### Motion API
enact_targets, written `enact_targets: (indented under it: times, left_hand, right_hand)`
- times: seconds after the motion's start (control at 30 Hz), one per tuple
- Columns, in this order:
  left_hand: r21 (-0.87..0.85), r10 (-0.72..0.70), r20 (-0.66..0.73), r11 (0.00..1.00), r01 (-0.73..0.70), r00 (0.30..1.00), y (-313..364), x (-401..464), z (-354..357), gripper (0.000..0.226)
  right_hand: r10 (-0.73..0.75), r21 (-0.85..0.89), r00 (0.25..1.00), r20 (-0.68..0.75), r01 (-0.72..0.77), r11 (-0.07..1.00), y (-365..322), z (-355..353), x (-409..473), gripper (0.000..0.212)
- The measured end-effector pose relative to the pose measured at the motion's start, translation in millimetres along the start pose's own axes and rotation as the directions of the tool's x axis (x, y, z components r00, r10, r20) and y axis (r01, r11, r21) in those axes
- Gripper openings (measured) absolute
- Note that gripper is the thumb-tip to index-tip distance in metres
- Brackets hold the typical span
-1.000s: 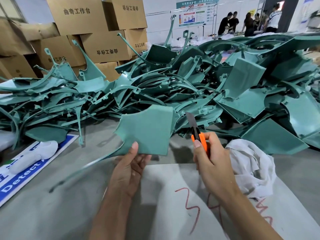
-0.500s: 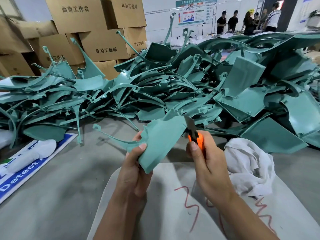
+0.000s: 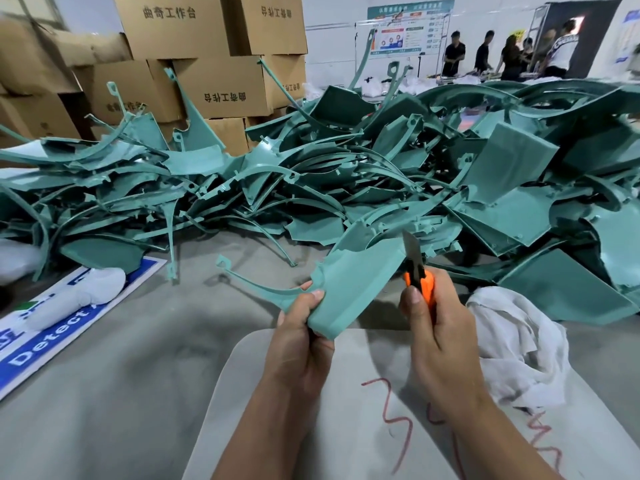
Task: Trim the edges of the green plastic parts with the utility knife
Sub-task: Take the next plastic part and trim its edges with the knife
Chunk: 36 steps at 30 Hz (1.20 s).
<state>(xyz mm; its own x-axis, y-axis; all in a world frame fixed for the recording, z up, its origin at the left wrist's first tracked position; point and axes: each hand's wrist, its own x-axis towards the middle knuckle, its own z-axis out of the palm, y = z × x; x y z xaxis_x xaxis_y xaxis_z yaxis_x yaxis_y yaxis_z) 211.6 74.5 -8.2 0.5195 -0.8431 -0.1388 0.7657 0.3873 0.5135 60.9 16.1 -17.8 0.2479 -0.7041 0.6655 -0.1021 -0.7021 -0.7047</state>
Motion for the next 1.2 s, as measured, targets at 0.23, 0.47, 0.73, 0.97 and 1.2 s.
enact_targets:
  times: [0.23,0.47,0.73,0.97,1.2]
  left_hand:
    - [-0.107,-0.014,-0.047,0.994,0.009,0.999,3,0,3,0.046]
    - [-0.106,0.017,-0.084,0.994,-0.025,0.996,6,3,1,0.041]
    - [-0.056,0.034,-0.098,0.998,-0.039,0.995,9,3,-1,0.018]
    - [0.085,0.051,-0.113,0.996,-0.042,0.992,13,6,-4,0.012]
    - [0.211,0.282,-0.164,0.946,-0.245,0.945,15,8,-10,0.028]
  right_hand:
    - [-0.063,-0.081,0.992,0.113,0.073,0.994,-7,5,-6,0.017]
    - [-0.096,-0.128,0.963,0.253,0.132,0.983,-6,8,-10,0.013]
    - [-0.137,-0.090,0.905,0.402,0.188,0.978,-5,8,-13,0.014]
    - [-0.217,-0.047,0.831,0.512,0.279,0.959,-16,11,-14,0.040]
    - [-0.185,-0.077,0.974,0.129,0.196,0.978,-8,0,-11,0.038]
